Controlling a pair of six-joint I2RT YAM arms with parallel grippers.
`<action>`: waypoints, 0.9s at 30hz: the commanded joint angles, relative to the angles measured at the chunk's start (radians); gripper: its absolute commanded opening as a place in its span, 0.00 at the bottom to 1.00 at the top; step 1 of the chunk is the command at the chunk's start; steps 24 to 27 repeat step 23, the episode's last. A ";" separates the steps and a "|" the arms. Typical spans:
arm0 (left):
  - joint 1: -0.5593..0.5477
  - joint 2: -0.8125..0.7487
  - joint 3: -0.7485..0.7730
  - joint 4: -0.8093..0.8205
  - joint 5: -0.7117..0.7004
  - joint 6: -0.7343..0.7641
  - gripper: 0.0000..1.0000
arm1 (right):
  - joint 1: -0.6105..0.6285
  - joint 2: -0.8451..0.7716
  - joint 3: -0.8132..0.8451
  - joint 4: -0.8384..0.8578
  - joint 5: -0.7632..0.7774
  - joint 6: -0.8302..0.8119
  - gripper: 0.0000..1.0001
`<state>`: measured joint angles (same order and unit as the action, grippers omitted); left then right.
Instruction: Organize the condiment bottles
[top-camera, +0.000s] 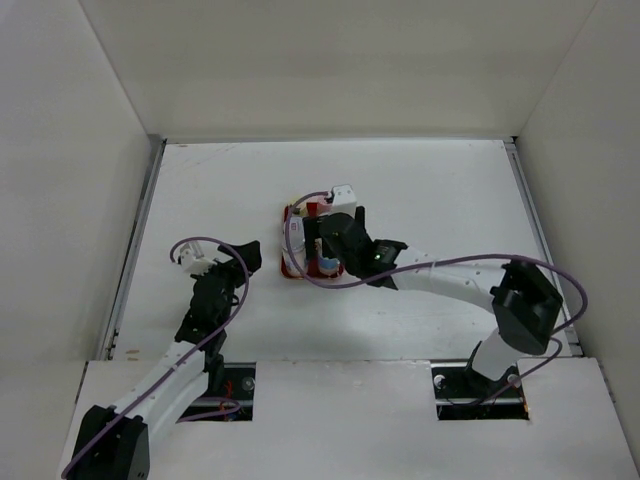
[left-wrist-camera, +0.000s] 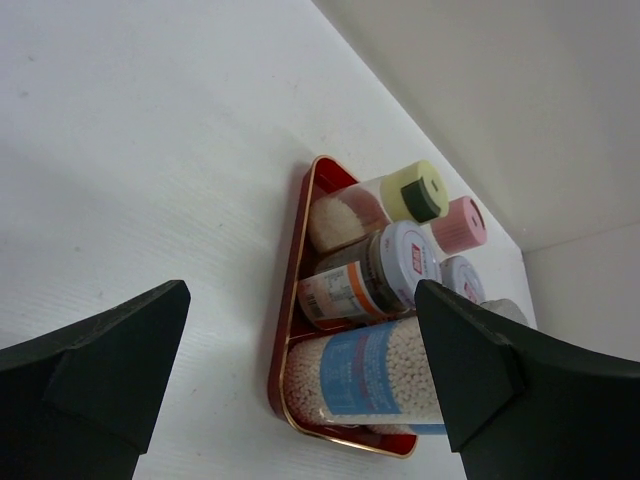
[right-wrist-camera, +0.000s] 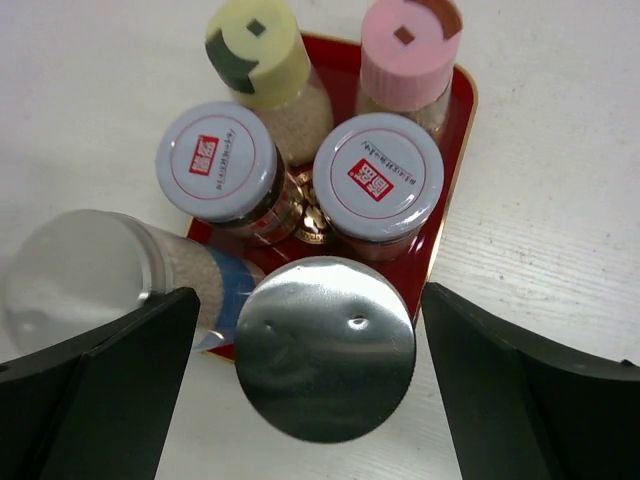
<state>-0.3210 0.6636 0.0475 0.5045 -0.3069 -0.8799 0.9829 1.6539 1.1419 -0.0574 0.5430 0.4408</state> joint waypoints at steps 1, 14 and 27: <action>-0.002 0.004 -0.052 -0.023 -0.017 -0.002 1.00 | 0.006 -0.118 0.018 0.068 0.060 -0.005 1.00; -0.022 0.030 0.023 -0.121 -0.026 0.002 1.00 | -0.143 -0.633 -0.467 0.077 0.210 0.130 1.00; -0.049 0.103 0.046 -0.101 -0.028 0.002 1.00 | -0.229 -0.780 -0.651 0.077 0.144 0.208 1.00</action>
